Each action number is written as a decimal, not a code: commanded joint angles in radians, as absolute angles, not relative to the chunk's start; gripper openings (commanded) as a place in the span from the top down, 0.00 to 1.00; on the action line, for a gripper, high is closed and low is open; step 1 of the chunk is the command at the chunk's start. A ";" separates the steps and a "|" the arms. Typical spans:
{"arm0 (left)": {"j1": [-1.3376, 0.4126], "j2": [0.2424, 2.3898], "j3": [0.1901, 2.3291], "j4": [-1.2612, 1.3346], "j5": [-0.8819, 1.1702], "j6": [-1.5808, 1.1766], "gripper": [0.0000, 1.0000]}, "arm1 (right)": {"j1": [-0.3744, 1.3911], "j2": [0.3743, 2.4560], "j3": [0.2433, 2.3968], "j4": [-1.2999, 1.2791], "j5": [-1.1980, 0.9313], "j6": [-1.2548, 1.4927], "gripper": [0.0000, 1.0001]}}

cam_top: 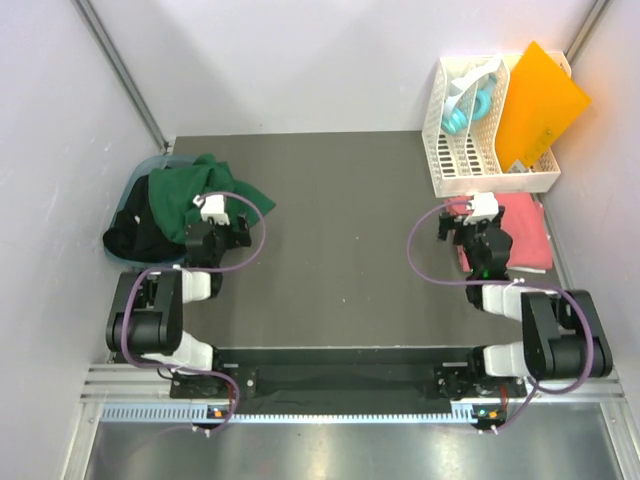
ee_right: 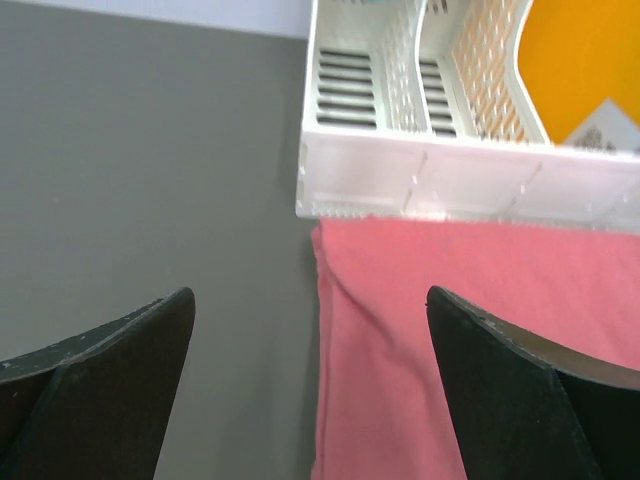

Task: Fold and stack the t-shirts
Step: Grab crumpled tshirt from bin with the left arm

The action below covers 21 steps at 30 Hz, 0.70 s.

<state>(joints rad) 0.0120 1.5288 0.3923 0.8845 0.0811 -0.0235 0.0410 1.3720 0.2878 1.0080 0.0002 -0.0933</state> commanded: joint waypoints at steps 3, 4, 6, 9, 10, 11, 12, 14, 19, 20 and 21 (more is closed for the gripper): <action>0.012 1.361 0.505 0.738 0.195 0.067 0.01 | 0.035 1.186 0.461 0.705 -0.168 -0.130 0.00; 0.012 1.341 0.515 0.727 0.205 0.084 0.01 | 0.037 1.174 0.491 0.607 -0.223 -0.146 0.00; 0.012 1.278 0.534 0.655 0.238 0.138 0.01 | 0.037 1.141 0.567 0.517 -0.270 -0.184 0.00; 0.012 1.194 0.600 0.473 0.297 0.228 0.01 | 0.035 1.132 0.710 0.266 -0.351 -0.312 0.00; 0.012 1.172 0.644 0.418 0.323 0.268 0.01 | 0.035 1.138 0.759 0.082 -0.412 -0.366 0.00; 0.012 1.134 0.669 0.346 0.337 0.344 0.01 | 0.037 1.149 0.864 -0.013 -0.448 -0.491 0.00; 0.012 1.115 0.695 0.216 0.345 0.374 0.01 | 0.037 1.175 0.920 -0.125 -0.475 -0.567 0.00; 0.012 1.074 0.784 0.074 0.353 0.457 0.01 | 0.037 1.206 1.070 -0.398 -0.535 -0.740 0.00; 0.011 1.038 0.969 -0.326 0.306 0.695 0.01 | 0.041 1.304 1.329 -0.728 -0.457 -0.781 0.00; 0.011 1.042 0.989 -0.366 0.275 0.713 0.01 | 0.047 1.321 1.363 -0.764 -0.445 -0.782 0.00; 0.011 1.048 1.023 -0.389 0.240 0.712 0.01 | 0.051 1.351 1.391 -0.787 -0.425 -0.772 0.00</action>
<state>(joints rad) 0.0120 1.0504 0.9123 -0.0708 0.3073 0.5339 0.0425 1.2747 1.2434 -0.4423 -0.4377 -0.6659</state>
